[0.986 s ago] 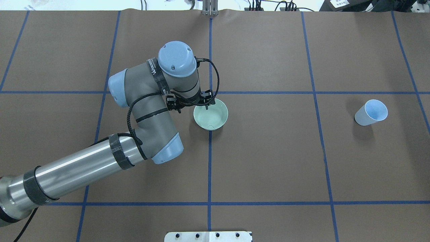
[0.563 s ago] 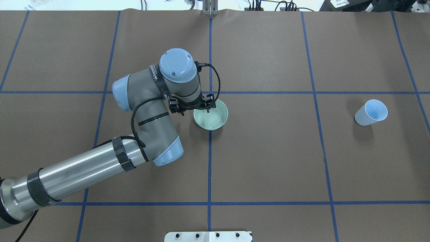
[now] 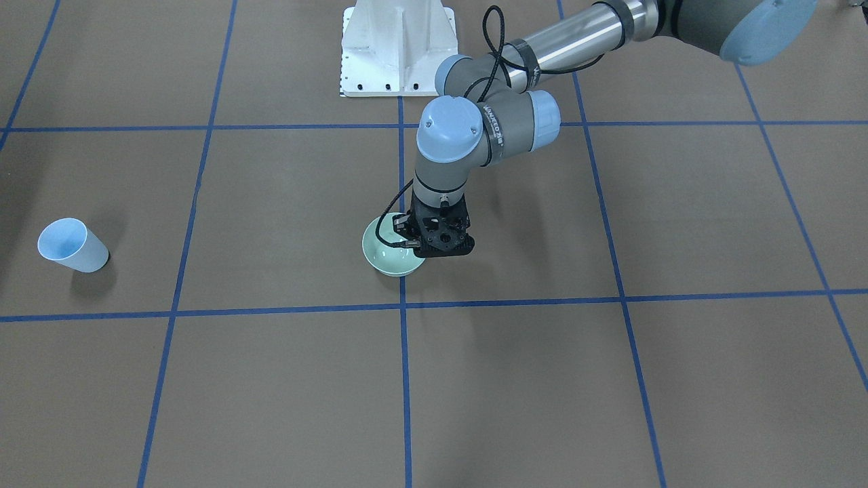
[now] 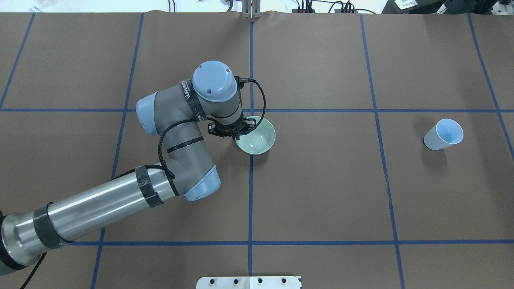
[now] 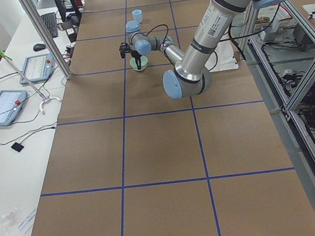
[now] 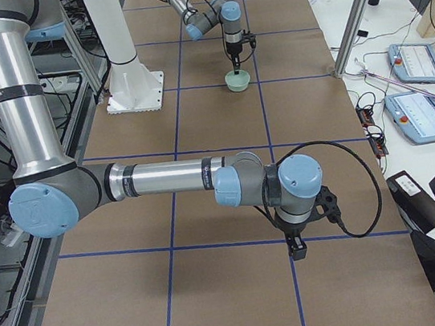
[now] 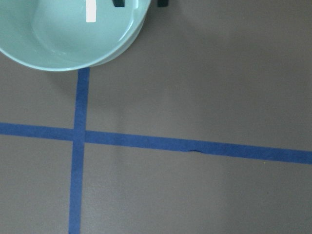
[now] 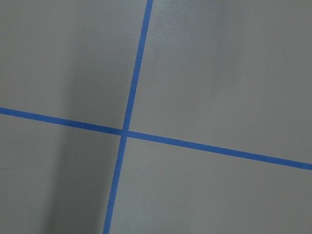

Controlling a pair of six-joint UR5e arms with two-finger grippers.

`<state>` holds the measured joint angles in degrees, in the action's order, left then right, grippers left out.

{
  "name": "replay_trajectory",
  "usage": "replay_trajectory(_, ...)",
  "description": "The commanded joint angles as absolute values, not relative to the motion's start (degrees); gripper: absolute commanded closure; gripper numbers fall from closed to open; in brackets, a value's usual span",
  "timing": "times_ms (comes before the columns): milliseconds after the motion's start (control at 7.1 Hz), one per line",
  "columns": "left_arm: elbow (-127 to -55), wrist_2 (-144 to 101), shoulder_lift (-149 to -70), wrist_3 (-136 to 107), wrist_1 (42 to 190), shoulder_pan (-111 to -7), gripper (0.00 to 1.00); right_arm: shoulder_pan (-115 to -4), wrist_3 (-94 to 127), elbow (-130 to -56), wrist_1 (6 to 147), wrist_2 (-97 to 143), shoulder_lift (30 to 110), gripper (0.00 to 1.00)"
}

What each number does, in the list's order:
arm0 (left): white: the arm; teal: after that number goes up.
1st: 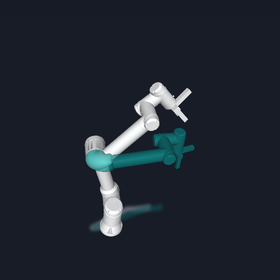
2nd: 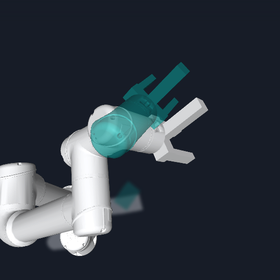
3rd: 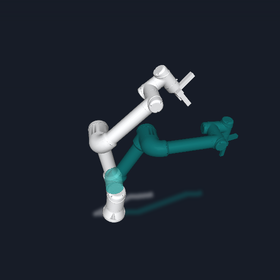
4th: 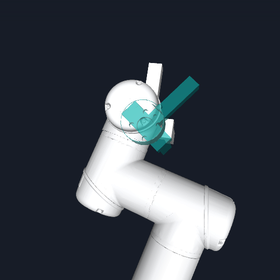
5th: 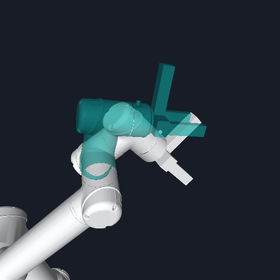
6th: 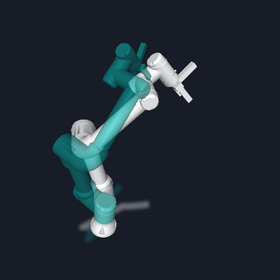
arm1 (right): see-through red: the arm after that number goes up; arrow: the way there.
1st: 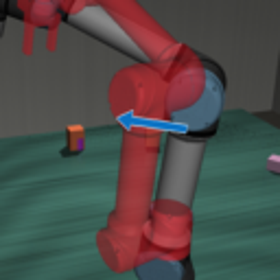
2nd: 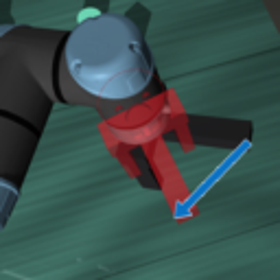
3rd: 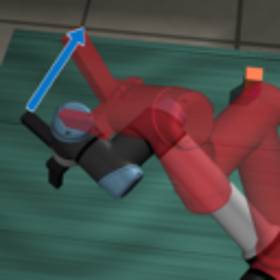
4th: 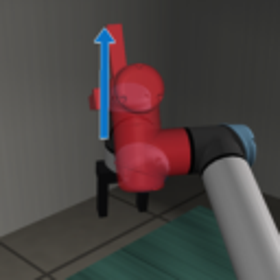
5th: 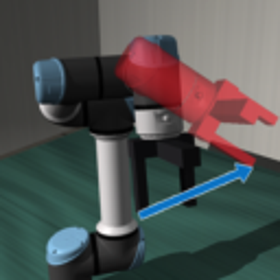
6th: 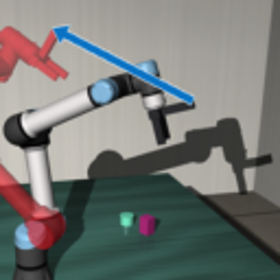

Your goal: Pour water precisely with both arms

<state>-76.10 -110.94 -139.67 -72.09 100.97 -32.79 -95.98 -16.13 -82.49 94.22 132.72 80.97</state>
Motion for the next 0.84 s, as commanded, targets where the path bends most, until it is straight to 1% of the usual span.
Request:
replay_trajectory(0,-76.9,-111.4,-139.7,-71.8,100.9,-34.1,1.00,-96.0,-16.2,-82.5,94.1,132.7,80.9,0.00)
replay_trajectory(282,-78.8,-116.7,-138.9,-70.5,100.8,-38.6,1.00,-96.0,-16.2,-82.5,94.1,132.7,80.9,0.00)
replay_trajectory(422,-81.4,-119.8,-135.6,-64.2,100.5,-41.1,1.00,-96.0,-16.2,-82.5,94.1,132.7,80.9,0.00)
replay_trajectory(704,-87.9,-125.4,-125.5,-57.0,100.6,-47.9,1.00,-96.0,-16.2,-82.5,94.1,132.6,80.6,0.00)
